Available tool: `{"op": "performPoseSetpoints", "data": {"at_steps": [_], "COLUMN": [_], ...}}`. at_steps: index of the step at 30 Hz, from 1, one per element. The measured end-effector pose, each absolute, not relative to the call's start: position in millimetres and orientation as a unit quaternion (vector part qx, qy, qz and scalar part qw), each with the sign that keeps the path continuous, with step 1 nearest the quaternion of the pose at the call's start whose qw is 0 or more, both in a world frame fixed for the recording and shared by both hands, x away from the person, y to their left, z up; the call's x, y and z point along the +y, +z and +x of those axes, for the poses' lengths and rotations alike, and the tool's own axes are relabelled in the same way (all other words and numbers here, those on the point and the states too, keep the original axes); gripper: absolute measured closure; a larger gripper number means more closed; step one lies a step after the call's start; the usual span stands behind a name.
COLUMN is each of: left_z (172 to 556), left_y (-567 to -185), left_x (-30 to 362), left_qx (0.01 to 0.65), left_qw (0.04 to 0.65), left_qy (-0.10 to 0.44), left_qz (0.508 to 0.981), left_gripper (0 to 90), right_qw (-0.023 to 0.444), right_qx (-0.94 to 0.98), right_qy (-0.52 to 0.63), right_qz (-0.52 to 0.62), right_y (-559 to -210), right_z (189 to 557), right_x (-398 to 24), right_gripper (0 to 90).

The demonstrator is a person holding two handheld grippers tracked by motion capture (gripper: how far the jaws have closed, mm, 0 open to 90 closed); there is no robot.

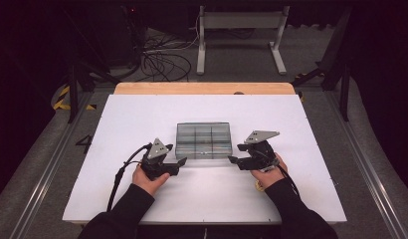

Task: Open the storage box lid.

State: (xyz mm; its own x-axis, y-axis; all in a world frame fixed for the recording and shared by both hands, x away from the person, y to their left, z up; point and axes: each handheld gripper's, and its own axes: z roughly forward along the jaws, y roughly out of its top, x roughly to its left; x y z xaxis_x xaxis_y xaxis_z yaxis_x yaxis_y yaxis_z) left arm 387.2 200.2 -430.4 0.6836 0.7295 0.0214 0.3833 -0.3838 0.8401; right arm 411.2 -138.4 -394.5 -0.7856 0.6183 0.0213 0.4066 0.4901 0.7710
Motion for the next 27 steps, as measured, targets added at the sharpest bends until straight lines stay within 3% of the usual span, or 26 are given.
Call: {"op": "performPoseSetpoints", "data": {"at_steps": [9,15,27], "left_z": [392,394,396], "left_y": [-435,-436,-436], "left_x": [196,195,195], "left_qx": [0.359,0.368,0.367], "left_qw": [0.422,0.411,0.404], "left_qy": [0.182,0.18,0.177], "left_qz": [0.812,0.814,0.819], "left_gripper": [39.2,41.0,41.0], "right_qw": [0.131,0.136,0.143], "right_qx": [0.859,0.867,0.866], "right_qy": [0.387,0.372,0.37], "right_qz": [0.307,0.303,0.304], "right_y": [-402,-406,-404], "right_z": [417,419,416], "right_x": [-134,-129,-127], "right_gripper": [59.3,67.6,69.4]}}
